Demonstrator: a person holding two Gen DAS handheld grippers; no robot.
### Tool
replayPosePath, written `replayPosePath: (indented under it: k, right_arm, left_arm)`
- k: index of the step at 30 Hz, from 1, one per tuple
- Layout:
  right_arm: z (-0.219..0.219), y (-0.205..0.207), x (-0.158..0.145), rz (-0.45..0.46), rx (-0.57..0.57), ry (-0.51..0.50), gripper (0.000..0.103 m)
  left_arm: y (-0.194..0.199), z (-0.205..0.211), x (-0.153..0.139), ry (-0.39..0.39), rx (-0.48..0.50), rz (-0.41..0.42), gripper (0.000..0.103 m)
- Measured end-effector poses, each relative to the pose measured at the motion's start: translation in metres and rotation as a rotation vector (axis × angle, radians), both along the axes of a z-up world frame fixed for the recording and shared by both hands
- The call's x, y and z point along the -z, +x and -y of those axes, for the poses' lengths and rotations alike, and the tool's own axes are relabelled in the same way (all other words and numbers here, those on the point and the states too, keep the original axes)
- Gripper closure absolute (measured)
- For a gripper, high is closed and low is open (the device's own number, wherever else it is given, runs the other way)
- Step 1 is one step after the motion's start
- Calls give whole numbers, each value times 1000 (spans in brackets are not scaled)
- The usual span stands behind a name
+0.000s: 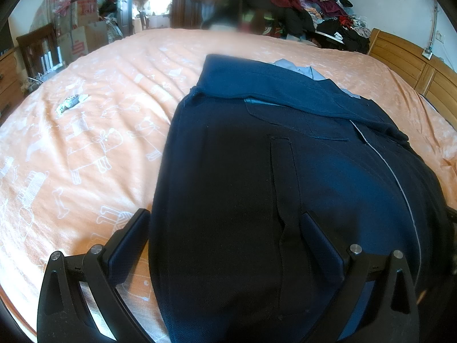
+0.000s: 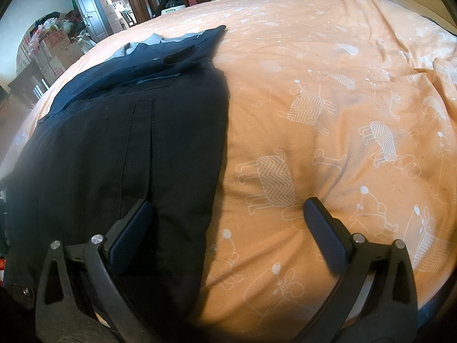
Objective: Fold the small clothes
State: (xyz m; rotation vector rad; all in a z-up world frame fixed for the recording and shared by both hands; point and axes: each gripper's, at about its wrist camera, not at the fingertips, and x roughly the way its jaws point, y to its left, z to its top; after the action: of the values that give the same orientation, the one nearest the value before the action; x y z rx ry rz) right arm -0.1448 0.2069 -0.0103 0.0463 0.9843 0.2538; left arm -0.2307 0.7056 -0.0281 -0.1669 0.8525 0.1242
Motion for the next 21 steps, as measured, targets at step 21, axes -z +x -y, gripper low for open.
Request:
replayPosePath:
  k: [21]
  right_arm:
    - [0,0,0,0,0,0,0]
  left_arm:
    - [0,1,-1,3,0,2,0]
